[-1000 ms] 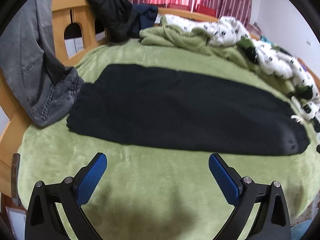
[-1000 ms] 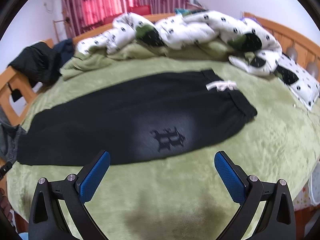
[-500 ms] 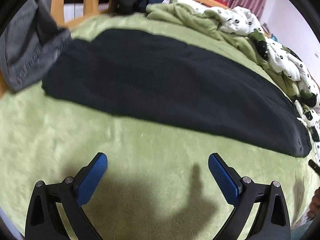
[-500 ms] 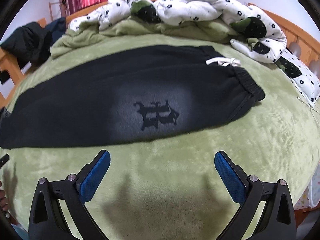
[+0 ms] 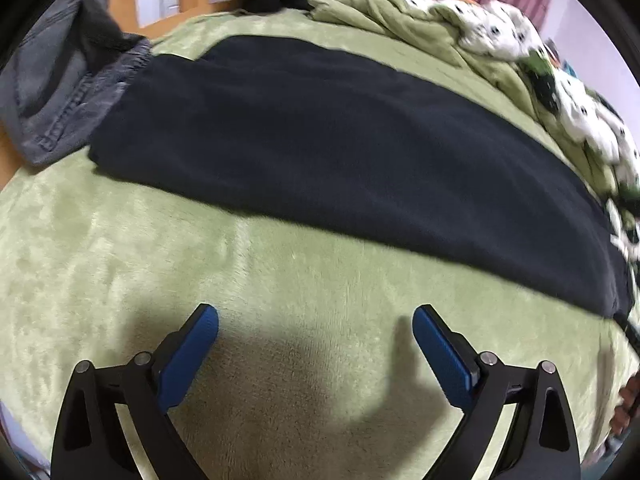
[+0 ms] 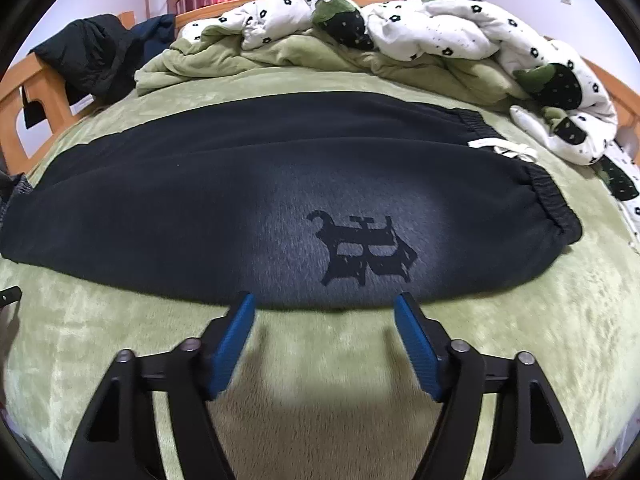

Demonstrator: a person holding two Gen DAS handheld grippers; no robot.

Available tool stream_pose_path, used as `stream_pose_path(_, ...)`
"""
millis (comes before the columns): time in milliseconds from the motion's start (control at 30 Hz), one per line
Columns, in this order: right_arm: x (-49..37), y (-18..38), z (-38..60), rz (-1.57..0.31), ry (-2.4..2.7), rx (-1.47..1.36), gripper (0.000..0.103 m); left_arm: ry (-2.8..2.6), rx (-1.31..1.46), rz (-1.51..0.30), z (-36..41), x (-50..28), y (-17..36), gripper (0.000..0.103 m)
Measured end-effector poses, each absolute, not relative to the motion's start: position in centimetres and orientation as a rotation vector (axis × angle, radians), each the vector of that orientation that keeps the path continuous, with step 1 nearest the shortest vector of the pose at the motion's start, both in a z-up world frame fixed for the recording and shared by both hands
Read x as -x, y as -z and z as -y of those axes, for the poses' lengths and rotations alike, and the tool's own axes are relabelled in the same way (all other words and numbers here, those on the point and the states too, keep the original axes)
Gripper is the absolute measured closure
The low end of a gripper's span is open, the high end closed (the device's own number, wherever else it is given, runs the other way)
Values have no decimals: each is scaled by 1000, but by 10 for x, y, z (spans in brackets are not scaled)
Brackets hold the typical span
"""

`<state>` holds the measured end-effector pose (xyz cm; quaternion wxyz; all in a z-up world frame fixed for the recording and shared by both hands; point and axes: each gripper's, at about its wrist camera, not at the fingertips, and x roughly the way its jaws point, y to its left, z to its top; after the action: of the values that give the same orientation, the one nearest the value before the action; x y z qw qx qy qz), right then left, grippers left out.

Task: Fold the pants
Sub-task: 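Move both open tools toward the black sweatpants, aiming at the waistband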

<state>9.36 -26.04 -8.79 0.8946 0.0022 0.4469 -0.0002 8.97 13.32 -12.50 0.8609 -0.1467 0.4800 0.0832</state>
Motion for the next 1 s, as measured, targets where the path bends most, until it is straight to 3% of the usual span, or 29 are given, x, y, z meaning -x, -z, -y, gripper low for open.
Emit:
stream_pose_path(167, -96, 86, 279, -974, -44, -76, 44, -197, 357, -971, -134, -91, 100, 6)
stream_pose_path(533, -67, 71, 301, -949, 2, -118, 44, -131, 356, -943, -121, -82, 74, 6)
stream_pose_path(1000, -40, 51, 296, -978, 88, -136, 44, -90, 263, -937, -120, -73, 81, 6)
